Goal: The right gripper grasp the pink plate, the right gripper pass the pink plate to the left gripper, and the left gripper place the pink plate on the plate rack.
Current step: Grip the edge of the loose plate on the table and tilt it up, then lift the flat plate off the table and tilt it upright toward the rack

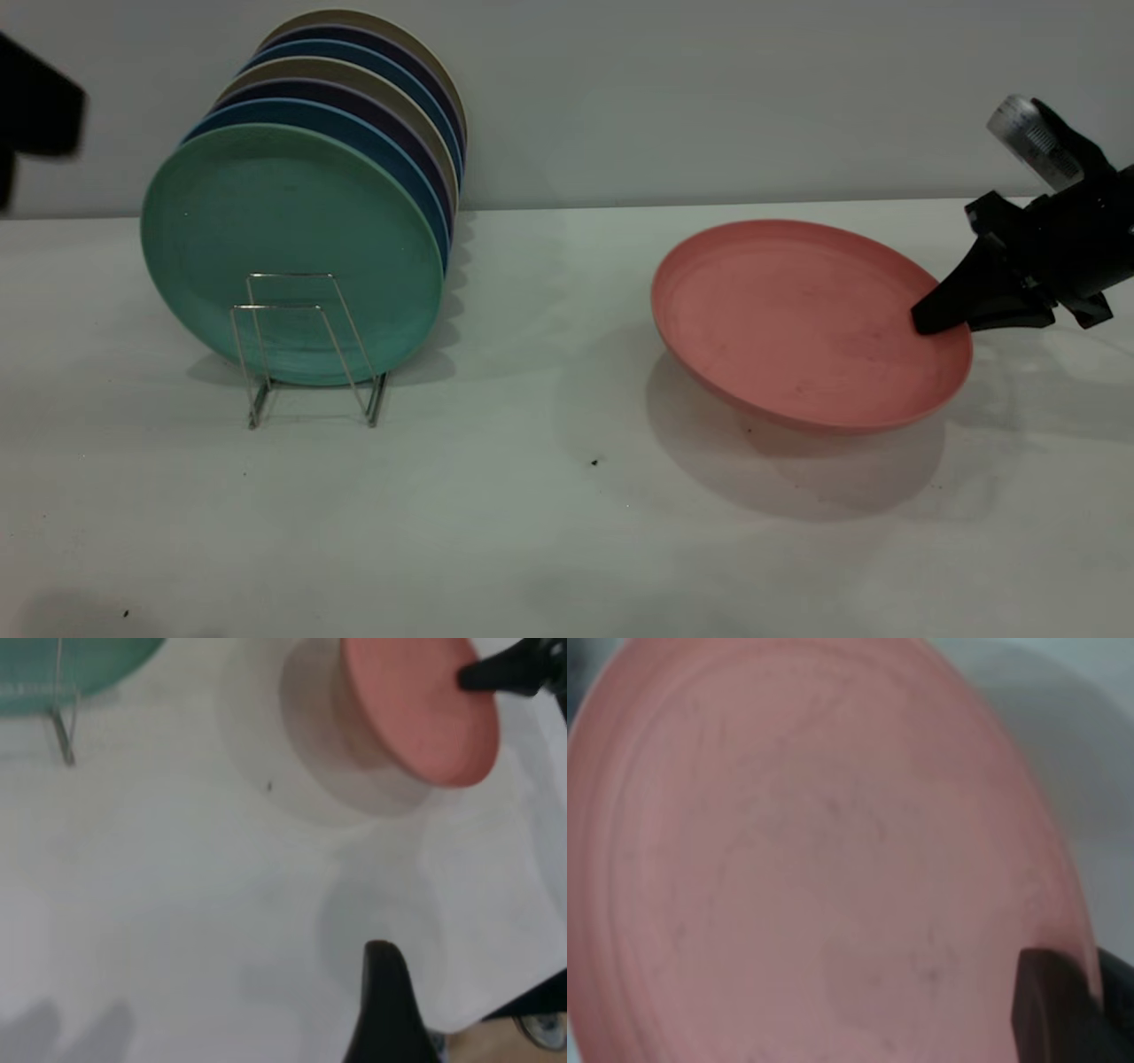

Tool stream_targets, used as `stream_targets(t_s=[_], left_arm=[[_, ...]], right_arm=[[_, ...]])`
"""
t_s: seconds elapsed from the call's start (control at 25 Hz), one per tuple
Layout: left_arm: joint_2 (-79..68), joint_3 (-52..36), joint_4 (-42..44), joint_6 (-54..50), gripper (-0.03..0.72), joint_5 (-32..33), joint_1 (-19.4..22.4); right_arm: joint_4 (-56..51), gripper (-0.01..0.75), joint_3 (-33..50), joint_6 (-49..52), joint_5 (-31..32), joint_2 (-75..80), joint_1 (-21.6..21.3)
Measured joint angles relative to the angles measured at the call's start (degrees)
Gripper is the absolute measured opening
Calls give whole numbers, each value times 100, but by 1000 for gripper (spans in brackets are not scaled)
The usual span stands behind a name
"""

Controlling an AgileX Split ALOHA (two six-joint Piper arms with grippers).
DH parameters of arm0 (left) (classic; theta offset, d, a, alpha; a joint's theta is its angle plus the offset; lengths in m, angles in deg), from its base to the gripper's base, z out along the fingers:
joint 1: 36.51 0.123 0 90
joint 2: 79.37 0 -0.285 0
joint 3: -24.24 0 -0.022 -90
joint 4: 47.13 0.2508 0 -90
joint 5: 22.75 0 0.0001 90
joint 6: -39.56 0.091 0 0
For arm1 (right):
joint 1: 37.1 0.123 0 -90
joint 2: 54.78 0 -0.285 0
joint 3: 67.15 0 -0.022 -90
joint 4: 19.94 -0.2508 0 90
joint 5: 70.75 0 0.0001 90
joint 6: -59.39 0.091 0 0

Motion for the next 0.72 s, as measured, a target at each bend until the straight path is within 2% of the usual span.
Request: stream_targets(t_s=[0.16, 0.48, 0.72], left_arm=[[-781, 0, -514, 524, 530, -13, 0], [-2287, 11, -2892, 2643, 530, -73, 0], [-3113, 57, -4105, 3627, 530, 147, 0]], right_arm=[[-17, 11, 0, -174, 460, -26, 42], [-246, 11, 0, -249, 1012, -74, 61], [-435, 12, 0, -266, 1074, -268, 331]])
